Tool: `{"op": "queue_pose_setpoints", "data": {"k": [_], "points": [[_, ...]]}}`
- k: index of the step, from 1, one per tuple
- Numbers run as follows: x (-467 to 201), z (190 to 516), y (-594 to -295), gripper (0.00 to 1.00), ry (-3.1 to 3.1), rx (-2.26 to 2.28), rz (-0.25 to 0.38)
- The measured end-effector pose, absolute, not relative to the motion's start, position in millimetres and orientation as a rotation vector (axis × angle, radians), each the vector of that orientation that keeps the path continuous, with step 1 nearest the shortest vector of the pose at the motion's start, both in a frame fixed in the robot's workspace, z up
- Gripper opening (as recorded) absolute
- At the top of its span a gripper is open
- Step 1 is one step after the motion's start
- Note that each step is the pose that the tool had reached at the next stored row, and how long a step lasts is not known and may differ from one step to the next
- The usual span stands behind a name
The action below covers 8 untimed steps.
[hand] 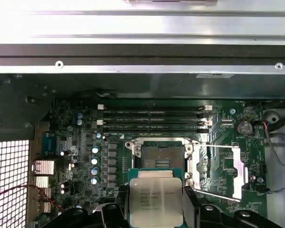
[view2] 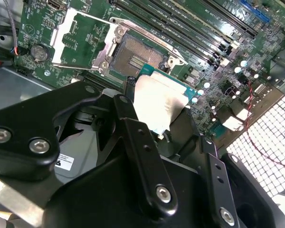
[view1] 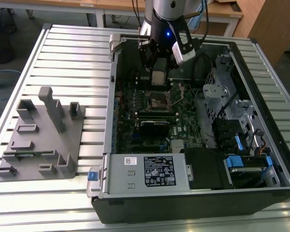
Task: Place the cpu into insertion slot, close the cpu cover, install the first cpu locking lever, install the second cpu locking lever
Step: 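Place the cpu into insertion slot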
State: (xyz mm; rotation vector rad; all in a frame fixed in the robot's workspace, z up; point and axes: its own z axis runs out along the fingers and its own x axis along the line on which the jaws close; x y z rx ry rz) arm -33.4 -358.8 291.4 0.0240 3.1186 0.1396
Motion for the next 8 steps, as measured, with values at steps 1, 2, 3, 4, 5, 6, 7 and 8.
{"op": "queue_pose_setpoints", "data": {"k": [1, 2, 3, 4, 5, 6, 7, 8], "points": [[-33.3, 291.4, -358.8, 0.54, 3.119, 0.024, 0.14], [-33.1, 291.4, -358.7, 0.54, 3.119, 0.024, 0.14], [-32.8, 291.4, -358.7, 0.54, 3.119, 0.024, 0.14], [-32.8, 291.4, -358.7, 0.54, 3.119, 0.024, 0.14], [-32.8, 291.4, -358.7, 0.54, 3.119, 0.024, 0.14], [-32.8, 291.4, -358.7, 0.54, 3.119, 0.024, 0.14], [-32.8, 291.2, -358.7, 0.54, 3.119, 0.024, 0.14], [-32.8, 291.1, -358.7, 0.54, 3.119, 0.024, 0.139]]}}
